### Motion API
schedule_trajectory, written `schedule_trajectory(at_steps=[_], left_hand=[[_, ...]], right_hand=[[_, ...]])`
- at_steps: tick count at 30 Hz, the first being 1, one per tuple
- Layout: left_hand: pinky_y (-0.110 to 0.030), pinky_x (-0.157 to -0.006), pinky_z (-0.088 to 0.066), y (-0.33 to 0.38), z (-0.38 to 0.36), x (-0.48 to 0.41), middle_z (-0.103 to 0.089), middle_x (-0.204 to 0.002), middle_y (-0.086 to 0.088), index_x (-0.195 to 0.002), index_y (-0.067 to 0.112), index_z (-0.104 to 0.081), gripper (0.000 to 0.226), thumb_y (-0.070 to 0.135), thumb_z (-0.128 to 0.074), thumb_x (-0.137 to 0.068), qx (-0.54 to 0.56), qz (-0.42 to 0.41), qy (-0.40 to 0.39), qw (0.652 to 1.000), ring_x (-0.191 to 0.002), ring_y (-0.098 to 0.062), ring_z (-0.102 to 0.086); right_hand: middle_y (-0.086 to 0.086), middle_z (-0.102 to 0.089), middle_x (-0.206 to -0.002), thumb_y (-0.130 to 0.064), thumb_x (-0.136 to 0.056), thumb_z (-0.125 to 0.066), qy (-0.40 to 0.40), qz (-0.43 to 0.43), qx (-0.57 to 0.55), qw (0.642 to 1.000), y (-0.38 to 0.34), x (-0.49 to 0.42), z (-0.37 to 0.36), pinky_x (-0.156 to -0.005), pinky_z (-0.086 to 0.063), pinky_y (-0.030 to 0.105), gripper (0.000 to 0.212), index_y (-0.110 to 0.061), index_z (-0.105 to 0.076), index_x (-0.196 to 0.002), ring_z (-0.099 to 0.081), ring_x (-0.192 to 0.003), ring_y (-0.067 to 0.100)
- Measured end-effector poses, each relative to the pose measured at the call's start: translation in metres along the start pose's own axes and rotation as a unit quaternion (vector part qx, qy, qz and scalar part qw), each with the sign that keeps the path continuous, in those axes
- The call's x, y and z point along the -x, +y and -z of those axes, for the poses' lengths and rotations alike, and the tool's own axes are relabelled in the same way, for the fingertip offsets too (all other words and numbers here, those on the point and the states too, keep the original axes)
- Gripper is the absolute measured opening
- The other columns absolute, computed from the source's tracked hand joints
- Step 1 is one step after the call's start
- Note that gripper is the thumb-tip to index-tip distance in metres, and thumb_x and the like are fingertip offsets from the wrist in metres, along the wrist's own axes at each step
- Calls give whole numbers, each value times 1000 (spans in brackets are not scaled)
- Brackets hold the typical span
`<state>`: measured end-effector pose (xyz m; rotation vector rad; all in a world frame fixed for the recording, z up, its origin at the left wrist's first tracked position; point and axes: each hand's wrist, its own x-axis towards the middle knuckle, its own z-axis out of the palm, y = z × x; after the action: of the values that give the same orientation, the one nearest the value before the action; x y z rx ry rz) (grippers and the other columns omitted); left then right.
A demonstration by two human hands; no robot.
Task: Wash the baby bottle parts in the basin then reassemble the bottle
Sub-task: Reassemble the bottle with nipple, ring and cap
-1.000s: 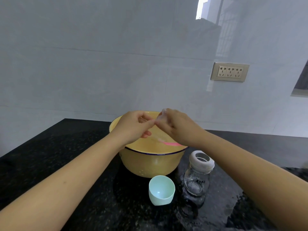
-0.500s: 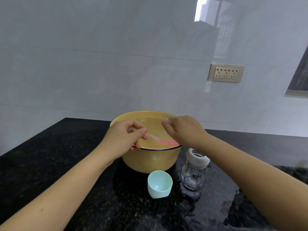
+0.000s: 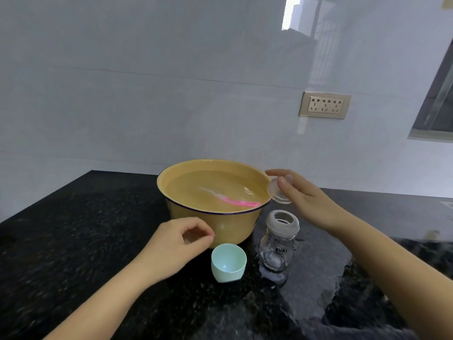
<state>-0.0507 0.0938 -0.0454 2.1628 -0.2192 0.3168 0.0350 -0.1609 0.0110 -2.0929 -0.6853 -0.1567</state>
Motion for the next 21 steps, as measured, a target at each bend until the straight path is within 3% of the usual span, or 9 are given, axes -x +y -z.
schedule_trajectory(at_steps=[3, 6, 8, 11, 13, 16, 19, 21], left_hand=[[-13, -74, -49, -10, -12, 7, -65, -94, 25, -83, 31, -72, 9, 26, -74, -76, 4, -6, -18, 1000, -87, 6, -61], [-15, -79, -48, -21, -21, 10, -64, -99, 23, -88, 37, -69, 34, 56, -68, -59, 5, -4, -36, 999, -99, 6, -57], [-12, -79, -47, -23, -26, 11, -61, -103, 23, -90, 40, -67, 43, 62, -66, -53, 7, 3, -43, 999, -102, 9, -54], [-6, -81, -43, -22, -35, 12, -54, -111, 26, -95, 41, -64, 43, 52, -78, -56, -4, -1, -65, 998, -106, 11, -49], [-7, -84, -42, -23, -39, 11, -52, -114, 28, -98, 41, -62, 38, 43, -80, -64, -21, -4, -78, 997, -110, 10, -48], [-13, -87, -45, -25, -42, 11, -55, -113, 25, -91, 39, -65, 26, 40, -78, -69, -37, -13, -83, 996, -110, 4, -51], [-18, -85, -49, -28, -42, 11, -59, -111, 21, -79, 35, -67, 14, 36, -79, -71, -28, -14, -82, 996, -106, 4, -53], [-19, -86, -49, -29, -39, 11, -59, -111, 21, -77, 34, -67, 13, 35, -79, -71, -30, -15, -78, 996, -106, 4, -54]], right_hand=[[-13, -60, -120, -38, -99, -37, 19, -27, -16, 999, 14, 16, 4, -95, -38, 20, 29, -32, -60, -117, -52, -115, 1], [-13, -61, -110, -36, -99, -36, 28, -50, -10, 998, 24, 27, 0, -84, -37, 14, 27, -30, -60, -109, -53, -106, -2], [-13, -61, -108, -41, -96, -33, 25, -53, -9, 998, 29, 31, -6, -84, -37, 16, 28, -31, -58, -107, -54, -104, -1], [-9, -60, -108, -52, -88, -31, 22, -59, -10, 998, 30, 30, -12, -90, -40, 21, 42, -25, -53, -111, -55, -106, 6], [-6, -59, -103, -48, -91, -35, 16, -60, 7, 998, 29, 27, -16, -87, -42, 24, 40, -17, -50, -111, -56, -100, 12], [-12, -58, -94, -34, -91, -57, -7, -74, 8, 997, 27, 28, -19, -75, -44, 15, 27, -21, -45, -111, -56, -86, 2], [-11, -61, -96, -29, -71, -81, -25, -91, -10, 995, 32, 33, -17, -76, -47, 18, 52, -33, -44, -108, -59, -85, 3], [-9, -61, -95, -24, -65, -86, -21, -86, -12, 996, 35, 34, -17, -75, -49, 20, 58, -35, -46, -105, -59, -83, 5]])
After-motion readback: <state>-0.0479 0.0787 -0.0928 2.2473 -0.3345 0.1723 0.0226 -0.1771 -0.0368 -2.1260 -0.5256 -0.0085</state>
